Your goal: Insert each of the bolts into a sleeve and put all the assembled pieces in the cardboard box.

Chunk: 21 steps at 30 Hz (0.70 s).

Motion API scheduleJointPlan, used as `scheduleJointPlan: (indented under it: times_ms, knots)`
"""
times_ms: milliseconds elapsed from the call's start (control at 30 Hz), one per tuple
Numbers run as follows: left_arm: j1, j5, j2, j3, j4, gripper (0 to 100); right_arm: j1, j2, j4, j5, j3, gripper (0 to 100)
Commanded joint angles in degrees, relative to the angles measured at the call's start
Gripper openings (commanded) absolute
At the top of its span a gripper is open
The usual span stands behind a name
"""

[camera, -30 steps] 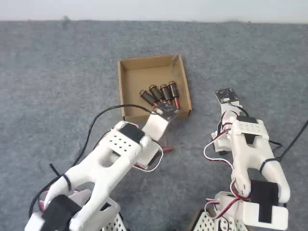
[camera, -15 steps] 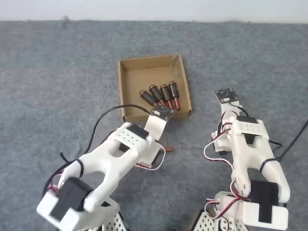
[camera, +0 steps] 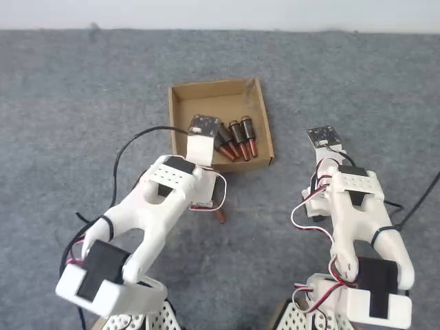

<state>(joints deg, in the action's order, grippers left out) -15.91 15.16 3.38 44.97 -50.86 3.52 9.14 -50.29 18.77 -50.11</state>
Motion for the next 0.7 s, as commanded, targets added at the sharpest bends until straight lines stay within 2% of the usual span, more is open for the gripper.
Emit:
scheduleJointPlan:
  times_ms: [0,300,433,500,600,667]
  knots:
    - [0.35,0.62,8.26,-0.04,1.67,1,1.27,-0.13,0.40,-0.18,2.81,0.6]
    - [-6.95,1.32,23.65,9.19,3.78,1,0.48,-0.13,0.57,-0.18,2.81,0.6]
    - [-4.40,10.99,25.23,12.09,7.12,2,0.57,-0.13,0.57,-0.18,2.81,0.6]
    - [-3.34,15.30,25.23,13.05,8.00,6,0.48,-0.13,0.57,-0.18,2.81,0.6]
    - [-3.34,18.46,25.23,14.29,8.09,13,0.48,-0.13,0.57,-0.18,2.81,0.6]
    - [-3.25,19.78,25.14,14.55,8.09,14,0.48,-0.13,0.57,-0.18,2.81,0.6]
